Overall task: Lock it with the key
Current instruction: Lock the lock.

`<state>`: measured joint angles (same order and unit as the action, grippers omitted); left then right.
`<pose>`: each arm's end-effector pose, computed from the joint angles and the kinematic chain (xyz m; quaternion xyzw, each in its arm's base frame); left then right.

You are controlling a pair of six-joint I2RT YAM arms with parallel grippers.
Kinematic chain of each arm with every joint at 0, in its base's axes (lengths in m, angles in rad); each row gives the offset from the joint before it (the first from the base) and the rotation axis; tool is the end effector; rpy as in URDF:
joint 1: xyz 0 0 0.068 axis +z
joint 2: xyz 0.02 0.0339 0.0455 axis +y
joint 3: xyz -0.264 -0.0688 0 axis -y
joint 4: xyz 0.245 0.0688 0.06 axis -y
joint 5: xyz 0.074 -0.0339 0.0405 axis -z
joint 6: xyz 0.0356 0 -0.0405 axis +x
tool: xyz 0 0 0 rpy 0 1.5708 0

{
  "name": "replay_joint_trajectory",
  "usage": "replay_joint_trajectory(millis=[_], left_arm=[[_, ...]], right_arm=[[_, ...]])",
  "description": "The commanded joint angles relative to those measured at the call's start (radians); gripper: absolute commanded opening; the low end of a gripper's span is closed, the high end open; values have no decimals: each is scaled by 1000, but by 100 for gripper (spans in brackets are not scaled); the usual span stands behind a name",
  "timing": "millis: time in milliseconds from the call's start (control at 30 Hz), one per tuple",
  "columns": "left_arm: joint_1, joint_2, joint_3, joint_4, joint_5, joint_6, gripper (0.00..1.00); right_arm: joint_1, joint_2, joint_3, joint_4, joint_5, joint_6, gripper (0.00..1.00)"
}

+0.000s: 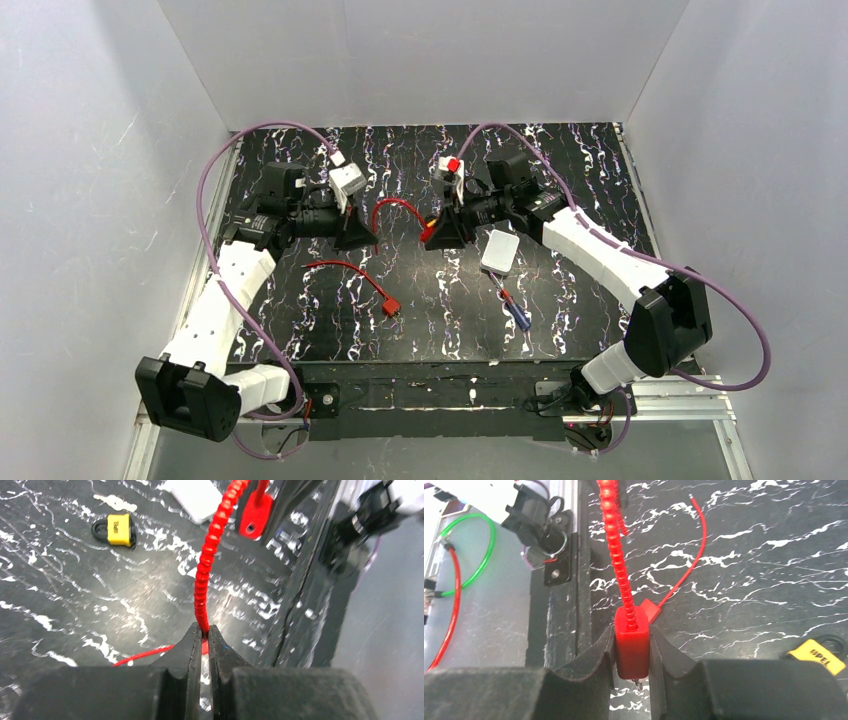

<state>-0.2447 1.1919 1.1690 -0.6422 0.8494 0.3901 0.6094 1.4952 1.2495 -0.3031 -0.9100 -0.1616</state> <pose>0.2316 -0.0854 0.3530 0.4270 0.7221 -0.3406 0.4245 0.2578 0.2143 0.3254 -0.4938 0.6452 0.4713 0.3432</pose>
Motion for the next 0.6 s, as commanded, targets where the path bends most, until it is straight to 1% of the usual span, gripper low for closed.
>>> replay_joint_trajectory(millis=[0,133,167,200,233,400,567], left_arm=[[-7,-63,-35,368,153,-461,0],[-7,-60,-67,552,154,-705,0],[-6,-58,-74,601,162,-737,0],[-6,-54,-95,651,167,-799,0],[-7,-51,-105,689,169,-825,0],[-7,-32,-103,708,126,-862,0],[-7,-25,-112,768,154,-937,0]], right_arm=[[13,-8,-19,255,52,103,1],[34,-2,-34,327,50,138,1],[40,-3,-36,333,50,141,1],[48,-4,-36,335,49,141,1],[53,-5,-37,334,45,138,1],[70,-12,-41,308,29,113,1],[81,-7,-48,305,48,99,1]])
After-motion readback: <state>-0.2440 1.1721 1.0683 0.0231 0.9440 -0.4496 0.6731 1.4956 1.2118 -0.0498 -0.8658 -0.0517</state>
